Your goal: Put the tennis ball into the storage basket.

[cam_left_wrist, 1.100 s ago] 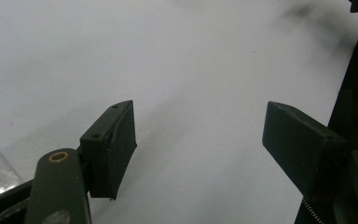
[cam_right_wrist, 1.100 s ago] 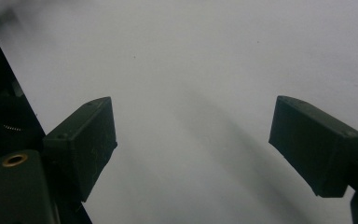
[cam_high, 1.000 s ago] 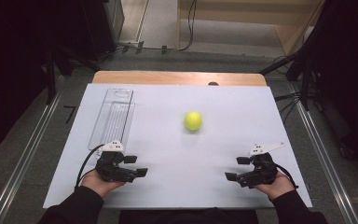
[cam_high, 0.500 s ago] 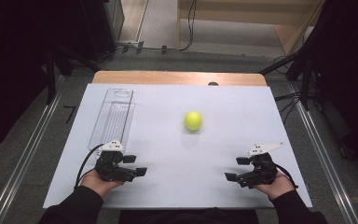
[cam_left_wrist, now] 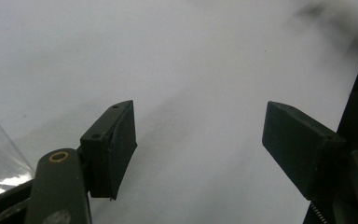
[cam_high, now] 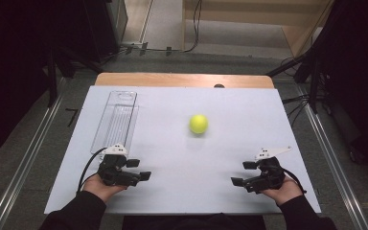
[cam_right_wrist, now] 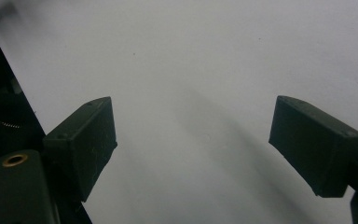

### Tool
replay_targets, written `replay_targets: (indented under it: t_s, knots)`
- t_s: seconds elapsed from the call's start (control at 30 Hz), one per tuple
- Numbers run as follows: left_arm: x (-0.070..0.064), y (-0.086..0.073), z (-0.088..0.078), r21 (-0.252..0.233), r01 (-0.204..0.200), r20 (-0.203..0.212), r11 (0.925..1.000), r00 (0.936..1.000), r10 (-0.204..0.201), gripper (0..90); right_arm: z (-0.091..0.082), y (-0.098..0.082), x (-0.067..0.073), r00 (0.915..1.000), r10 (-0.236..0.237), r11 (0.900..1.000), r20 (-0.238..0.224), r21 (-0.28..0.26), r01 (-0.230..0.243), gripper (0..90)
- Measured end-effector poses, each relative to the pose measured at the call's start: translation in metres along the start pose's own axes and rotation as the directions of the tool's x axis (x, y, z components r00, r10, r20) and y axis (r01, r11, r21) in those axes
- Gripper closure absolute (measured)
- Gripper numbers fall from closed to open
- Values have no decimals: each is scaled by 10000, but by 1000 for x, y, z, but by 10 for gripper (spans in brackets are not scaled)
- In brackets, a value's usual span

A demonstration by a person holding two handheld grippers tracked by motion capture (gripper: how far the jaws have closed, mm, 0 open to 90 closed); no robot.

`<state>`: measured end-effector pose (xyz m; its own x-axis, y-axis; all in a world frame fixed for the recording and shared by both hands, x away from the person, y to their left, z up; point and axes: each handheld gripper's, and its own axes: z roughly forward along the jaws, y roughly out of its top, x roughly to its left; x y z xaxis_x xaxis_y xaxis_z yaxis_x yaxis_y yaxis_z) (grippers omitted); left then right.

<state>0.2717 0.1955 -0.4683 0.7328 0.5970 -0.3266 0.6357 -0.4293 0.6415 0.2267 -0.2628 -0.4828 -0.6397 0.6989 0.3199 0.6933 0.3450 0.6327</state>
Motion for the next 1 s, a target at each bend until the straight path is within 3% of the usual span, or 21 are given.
replay_targets:
  t_s: [0.3, 0.37, 0.63, 1.0]
  knots:
    - [-9, 12, 1, -54, 248, 374, 9997, 9990, -246, 265, 1, 0, -1, 9999, 86, 10000, 108, 1, -86, 126]
    - [-11, 15, 3, 25, 302, 360, 9995, 9989, -302, 223, 1, 0, -1, 9999, 110, 9999, 107, 22, -110, 127]
    - [-21, 25, 6, 137, -239, 261, 9996, 9994, 235, 152, 1, 0, -1, 9998, 164, 9999, 115, 4, -164, 127]
    - [-22, 33, 13, 240, -160, 495, 9996, 9987, 148, 144, 2, 0, -1, 9997, 120, 9999, 199, -70, -119, 127]
